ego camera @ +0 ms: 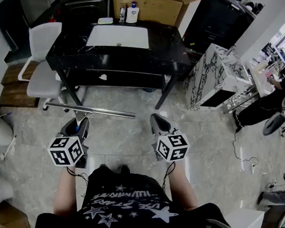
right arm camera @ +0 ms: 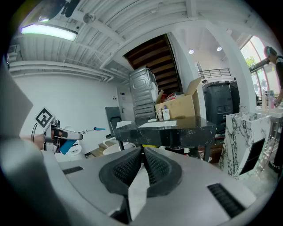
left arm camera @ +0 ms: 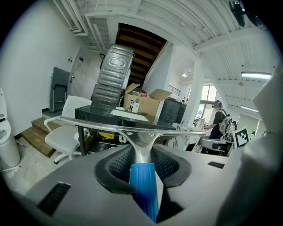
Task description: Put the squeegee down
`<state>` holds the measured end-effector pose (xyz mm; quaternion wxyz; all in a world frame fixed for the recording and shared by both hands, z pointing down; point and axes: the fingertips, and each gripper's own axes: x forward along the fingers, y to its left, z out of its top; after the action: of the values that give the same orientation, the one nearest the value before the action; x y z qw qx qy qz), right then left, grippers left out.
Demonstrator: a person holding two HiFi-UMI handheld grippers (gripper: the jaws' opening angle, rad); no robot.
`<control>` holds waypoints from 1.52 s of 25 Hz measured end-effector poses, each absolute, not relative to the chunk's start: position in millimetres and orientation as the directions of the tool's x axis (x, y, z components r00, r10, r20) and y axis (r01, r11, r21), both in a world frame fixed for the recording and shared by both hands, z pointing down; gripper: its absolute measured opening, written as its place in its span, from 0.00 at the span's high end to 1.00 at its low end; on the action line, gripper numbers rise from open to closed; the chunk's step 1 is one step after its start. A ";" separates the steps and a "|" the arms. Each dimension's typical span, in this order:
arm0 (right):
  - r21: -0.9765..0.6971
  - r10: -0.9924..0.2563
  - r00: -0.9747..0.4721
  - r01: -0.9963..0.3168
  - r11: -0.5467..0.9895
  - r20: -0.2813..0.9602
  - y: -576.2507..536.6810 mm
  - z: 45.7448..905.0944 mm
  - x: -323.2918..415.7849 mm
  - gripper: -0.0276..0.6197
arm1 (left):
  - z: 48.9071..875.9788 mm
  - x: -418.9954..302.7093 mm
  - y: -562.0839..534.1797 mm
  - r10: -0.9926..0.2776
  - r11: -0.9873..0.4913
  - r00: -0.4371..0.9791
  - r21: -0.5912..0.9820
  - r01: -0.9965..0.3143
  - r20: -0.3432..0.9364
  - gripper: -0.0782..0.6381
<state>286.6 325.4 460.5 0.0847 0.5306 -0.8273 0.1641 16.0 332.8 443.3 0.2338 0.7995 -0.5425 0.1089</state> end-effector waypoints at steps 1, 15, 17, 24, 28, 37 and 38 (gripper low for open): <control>-0.181 -0.849 -0.425 -0.905 0.385 0.314 324.6 461.8 287.6 0.87 | 444.3 16.8 331.7 -0.817 -0.301 0.386 0.254 -0.919 0.427 0.70; -0.200 -0.838 -0.451 -0.892 0.406 0.307 298.6 476.9 303.2 0.87 | 452.5 31.0 319.1 -0.828 -0.270 0.350 0.235 -0.934 0.438 0.70; -0.211 -0.843 -0.450 -0.891 0.402 0.294 291.8 475.6 303.4 0.87 | 452.9 28.2 316.0 -0.828 -0.261 0.343 0.236 -0.936 0.444 0.70; -0.225 -0.838 -0.450 -0.891 0.395 0.309 261.1 482.9 293.7 0.87 | 458.8 5.7 284.2 -0.830 -0.235 0.321 0.236 -0.943 0.456 0.70; -0.220 -0.845 -0.438 -0.896 0.384 0.307 228.8 480.0 283.6 0.87 | 465.1 -11.7 254.6 -0.827 -0.220 0.318 0.253 -0.942 0.464 0.70; -0.212 -0.846 -0.427 -0.902 0.375 0.320 124.4 485.5 238.6 0.87 | 465.5 -60.2 142.9 -0.835 -0.223 0.328 0.272 -0.936 0.442 0.70; -0.211 -0.849 -0.421 -0.905 0.369 0.321 109.7 485.0 232.8 0.87 | 465.7 -66.8 128.1 -0.834 -0.224 0.330 0.275 -0.935 0.442 0.70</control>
<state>232.8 109.7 485.0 0.0790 0.5324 -0.8236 0.1789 -66.8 128.1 465.7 0.2511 0.7759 -0.5699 0.1003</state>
